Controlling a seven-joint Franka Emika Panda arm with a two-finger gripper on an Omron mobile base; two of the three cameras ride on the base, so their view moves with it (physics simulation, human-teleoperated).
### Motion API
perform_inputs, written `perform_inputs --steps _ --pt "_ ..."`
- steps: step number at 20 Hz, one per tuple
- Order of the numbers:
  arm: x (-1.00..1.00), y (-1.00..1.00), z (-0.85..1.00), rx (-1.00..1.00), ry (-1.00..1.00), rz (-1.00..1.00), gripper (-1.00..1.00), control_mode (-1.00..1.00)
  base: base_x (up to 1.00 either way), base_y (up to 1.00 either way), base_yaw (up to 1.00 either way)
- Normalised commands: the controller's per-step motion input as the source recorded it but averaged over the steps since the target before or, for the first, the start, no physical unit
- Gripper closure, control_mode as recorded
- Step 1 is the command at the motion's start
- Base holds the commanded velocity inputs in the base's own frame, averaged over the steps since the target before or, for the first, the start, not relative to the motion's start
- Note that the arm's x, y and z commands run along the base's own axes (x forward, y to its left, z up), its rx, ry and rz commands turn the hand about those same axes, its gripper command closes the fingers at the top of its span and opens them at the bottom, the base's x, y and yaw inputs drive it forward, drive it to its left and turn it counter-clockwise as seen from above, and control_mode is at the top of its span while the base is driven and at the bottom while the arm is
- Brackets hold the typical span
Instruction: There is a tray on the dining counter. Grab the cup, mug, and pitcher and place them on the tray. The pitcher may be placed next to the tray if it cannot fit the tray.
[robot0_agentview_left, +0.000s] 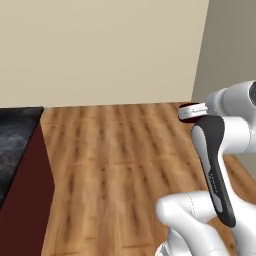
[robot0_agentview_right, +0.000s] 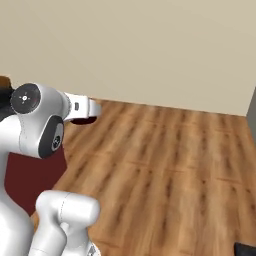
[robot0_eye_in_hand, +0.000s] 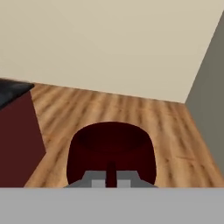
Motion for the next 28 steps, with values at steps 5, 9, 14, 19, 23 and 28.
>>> perform_inputs --steps 5,9,14,19,23,28 --pt "0.0 0.0 0.0 0.0 0.0 0.0 1.0 1.0 1.0 -0.57 0.0" --pt "0.0 0.0 0.0 0.0 0.0 0.0 1.0 1.0 1.0 -0.61 0.0" --pt "0.0 0.0 0.0 0.0 0.0 0.0 1.0 1.0 1.0 -0.57 0.02" --pt "0.0 0.0 0.0 0.0 0.0 0.0 1.0 1.0 1.0 -0.65 0.05" --pt "0.0 0.0 0.0 0.0 0.0 0.0 1.0 1.0 1.0 -0.68 0.11" --pt "0.0 0.0 0.0 0.0 0.0 0.0 1.0 1.0 1.0 -0.63 0.19"
